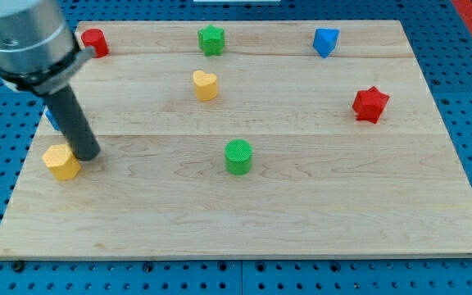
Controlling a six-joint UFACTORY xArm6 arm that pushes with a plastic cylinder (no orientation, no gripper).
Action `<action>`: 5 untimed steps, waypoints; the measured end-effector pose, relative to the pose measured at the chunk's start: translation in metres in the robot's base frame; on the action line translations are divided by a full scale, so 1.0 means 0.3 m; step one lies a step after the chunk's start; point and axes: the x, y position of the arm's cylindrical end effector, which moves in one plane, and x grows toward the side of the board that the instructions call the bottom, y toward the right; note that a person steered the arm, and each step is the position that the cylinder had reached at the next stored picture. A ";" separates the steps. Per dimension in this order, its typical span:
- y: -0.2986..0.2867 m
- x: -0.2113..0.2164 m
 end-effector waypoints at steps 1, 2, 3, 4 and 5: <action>0.118 -0.144; 0.147 -0.283; 0.004 -0.282; 0.101 -0.385; 0.337 -0.443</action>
